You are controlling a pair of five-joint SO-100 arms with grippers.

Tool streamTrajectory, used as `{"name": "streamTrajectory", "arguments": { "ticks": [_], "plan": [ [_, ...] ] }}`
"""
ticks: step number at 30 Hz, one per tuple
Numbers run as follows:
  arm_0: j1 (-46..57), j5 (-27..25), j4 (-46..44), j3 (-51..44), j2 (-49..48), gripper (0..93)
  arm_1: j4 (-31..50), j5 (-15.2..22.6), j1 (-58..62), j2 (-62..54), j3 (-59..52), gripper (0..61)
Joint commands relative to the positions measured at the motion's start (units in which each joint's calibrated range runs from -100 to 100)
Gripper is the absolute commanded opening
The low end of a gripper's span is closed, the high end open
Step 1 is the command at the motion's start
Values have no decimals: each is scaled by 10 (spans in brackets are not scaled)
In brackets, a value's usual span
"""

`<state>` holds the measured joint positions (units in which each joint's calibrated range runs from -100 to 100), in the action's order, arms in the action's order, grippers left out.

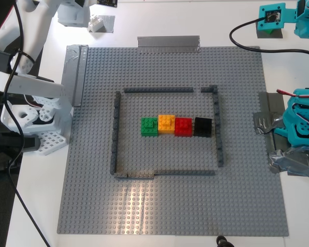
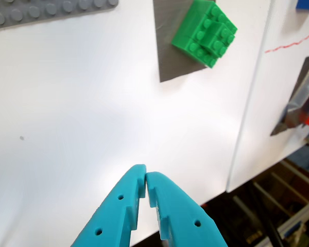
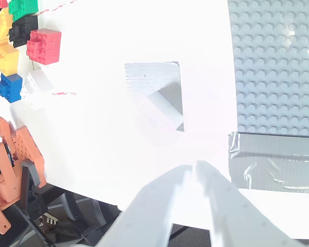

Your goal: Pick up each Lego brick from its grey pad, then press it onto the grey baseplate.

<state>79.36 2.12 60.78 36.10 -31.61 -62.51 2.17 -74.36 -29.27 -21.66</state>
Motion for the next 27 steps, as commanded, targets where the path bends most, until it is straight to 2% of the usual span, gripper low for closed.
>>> {"name": "streamTrajectory", "arguments": {
  "ticks": [1,7,16,19,22,27],
  "plan": [
    [53,-2,-6,43,-19,0,-57,-71,-42,161,8,2],
    [48,-2,-6,25,-19,0,-49,-50,-40,177,46,2],
    [47,-2,-6,25,-19,0,-40,-51,-37,206,92,4],
    [50,-2,-6,22,-19,0,-66,-21,-35,218,119,2],
    [57,-3,-6,11,-19,0,-43,-23,-37,222,121,2],
    [62,-3,-1,-29,-19,0,-124,-39,-48,249,229,2]
  ]
}}
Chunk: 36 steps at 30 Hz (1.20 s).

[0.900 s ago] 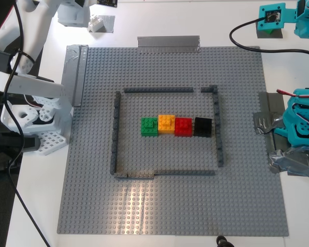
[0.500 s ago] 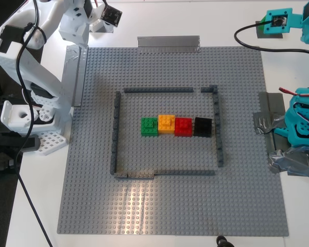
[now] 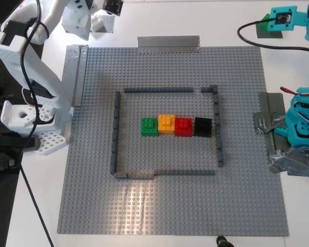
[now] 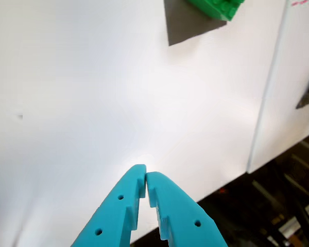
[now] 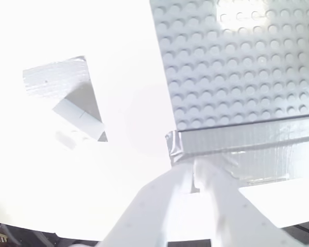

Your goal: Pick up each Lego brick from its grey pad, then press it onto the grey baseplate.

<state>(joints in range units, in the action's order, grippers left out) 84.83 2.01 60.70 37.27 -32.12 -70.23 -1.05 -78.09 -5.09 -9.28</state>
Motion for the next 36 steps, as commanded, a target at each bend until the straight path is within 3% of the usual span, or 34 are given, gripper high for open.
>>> {"name": "streamTrajectory", "arguments": {
  "ticks": [1,8,12,23,28,31,36],
  "plan": [
    [7,-2,1,-46,-14,0,-49,-7,-14,8,112,2],
    [9,-2,0,-46,-14,0,-31,0,-20,-19,103,2],
    [9,-2,-6,-58,-14,0,55,1,-29,-55,25,2],
    [7,-6,2,-109,17,0,-157,-9,-6,23,209,2],
    [8,-60,2,-259,150,0,-141,1,-4,29,216,2],
    [7,-69,20,-373,237,0,-106,26,-7,23,201,2],
    [-1,-142,171,-579,363,0,-36,84,4,35,182,2]
  ]
}}
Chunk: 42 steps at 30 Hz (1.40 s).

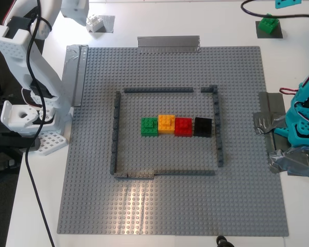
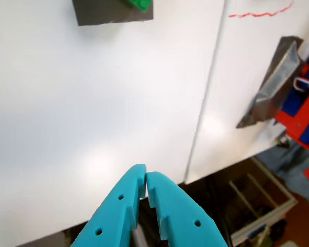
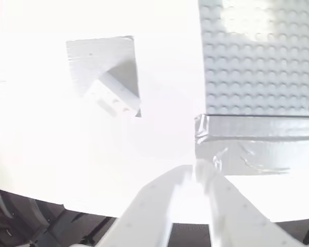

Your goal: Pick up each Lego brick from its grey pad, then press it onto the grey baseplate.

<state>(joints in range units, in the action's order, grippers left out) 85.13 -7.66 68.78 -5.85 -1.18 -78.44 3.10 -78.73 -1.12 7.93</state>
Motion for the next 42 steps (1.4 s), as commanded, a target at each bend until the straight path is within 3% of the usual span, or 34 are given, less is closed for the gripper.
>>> {"name": "streamTrajectory", "arguments": {
  "ticks": [1,7,11,15,20,22,26,31,39,42],
  "plan": [
    [-9,-58,126,-188,73,0,61,61,10,-3,3,2],
    [-31,-142,312,-367,130,0,104,124,-10,63,40,2],
    [-36,-172,312,-381,144,24,143,144,-30,90,43,10],
    [-41,-205,312,-362,155,83,160,146,-38,108,44,9],
    [-43,-233,312,-350,168,92,189,141,-35,126,65,12],
    [-49,-234,312,-348,169,92,194,144,-34,133,64,91],
    [-67,-239,312,-313,168,118,199,145,-28,127,46,161],
    [-70,-235,312,-287,169,187,224,166,-20,124,31,181],
    [-69,-207,159,-186,168,187,236,168,-14,125,10,196],
    [-70,-207,144,-182,168,187,246,167,-20,121,-7,196]
  ]
}}
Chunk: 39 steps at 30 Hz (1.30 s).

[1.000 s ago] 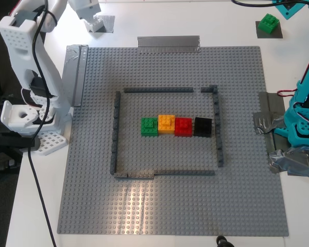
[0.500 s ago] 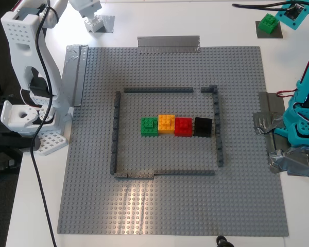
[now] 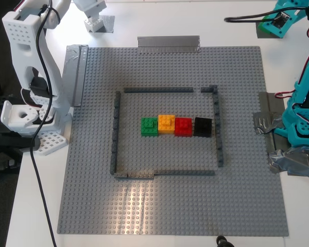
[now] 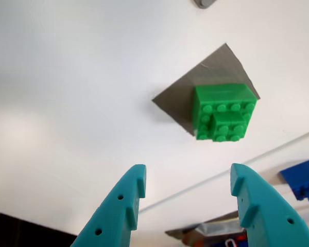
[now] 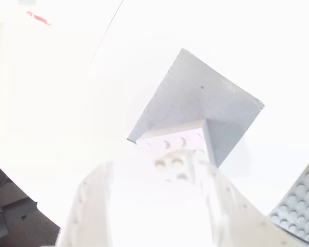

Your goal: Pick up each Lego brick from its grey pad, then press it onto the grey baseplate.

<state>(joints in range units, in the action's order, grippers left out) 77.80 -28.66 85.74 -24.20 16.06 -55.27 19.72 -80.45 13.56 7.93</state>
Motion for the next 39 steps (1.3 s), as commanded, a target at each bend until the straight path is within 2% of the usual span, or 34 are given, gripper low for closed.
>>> {"name": "streamTrajectory", "arguments": {
  "ticks": [1,12,26,39],
  "plan": [
    [2,4,-26,0,-4,187,16,-1,-5,-27,-11,195],
    [-13,7,-56,-12,43,187,20,-19,-10,-15,-4,196],
    [-34,14,-65,-112,109,187,25,-6,-4,-5,-18,200],
    [-39,14,-64,-107,112,187,28,-9,-6,-9,-35,199]
  ]
}}
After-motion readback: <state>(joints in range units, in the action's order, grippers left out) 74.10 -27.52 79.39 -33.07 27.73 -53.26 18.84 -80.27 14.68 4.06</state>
